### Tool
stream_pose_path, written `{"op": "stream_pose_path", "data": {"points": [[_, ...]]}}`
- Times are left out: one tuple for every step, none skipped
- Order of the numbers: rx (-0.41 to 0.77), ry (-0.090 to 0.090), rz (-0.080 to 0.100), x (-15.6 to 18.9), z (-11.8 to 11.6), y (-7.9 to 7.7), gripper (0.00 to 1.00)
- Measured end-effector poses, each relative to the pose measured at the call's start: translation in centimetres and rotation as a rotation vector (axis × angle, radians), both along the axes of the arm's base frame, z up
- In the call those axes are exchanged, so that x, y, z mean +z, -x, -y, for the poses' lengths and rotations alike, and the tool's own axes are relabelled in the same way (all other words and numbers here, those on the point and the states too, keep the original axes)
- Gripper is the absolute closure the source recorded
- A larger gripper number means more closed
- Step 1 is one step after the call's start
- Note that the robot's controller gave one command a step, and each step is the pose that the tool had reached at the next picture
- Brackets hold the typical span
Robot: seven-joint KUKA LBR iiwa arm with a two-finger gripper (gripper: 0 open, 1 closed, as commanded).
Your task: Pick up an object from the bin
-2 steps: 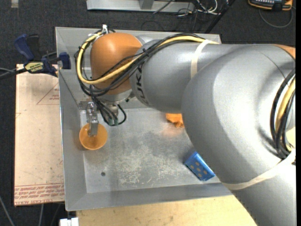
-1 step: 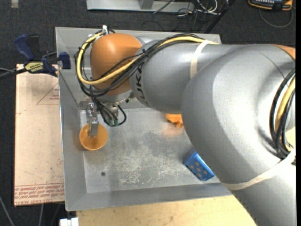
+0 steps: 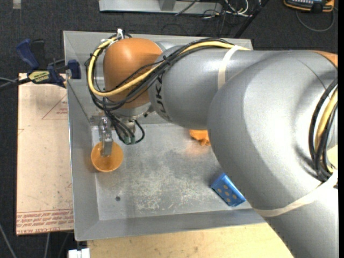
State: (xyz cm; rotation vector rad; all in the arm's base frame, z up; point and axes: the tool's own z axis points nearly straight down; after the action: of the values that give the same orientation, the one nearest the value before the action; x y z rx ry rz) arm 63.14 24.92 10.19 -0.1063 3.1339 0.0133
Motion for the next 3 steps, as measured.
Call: {"op": "stream_pose_path", "data": {"points": [[0.0, 0.002, -0.005, 0.7, 0.1, 0.2, 1.0], [0.0, 0.002, -0.004, 2.3, 0.1, 0.2, 1.0], [0.0, 0.002, -0.004, 3.8, 0.1, 0.2, 1.0]]}}
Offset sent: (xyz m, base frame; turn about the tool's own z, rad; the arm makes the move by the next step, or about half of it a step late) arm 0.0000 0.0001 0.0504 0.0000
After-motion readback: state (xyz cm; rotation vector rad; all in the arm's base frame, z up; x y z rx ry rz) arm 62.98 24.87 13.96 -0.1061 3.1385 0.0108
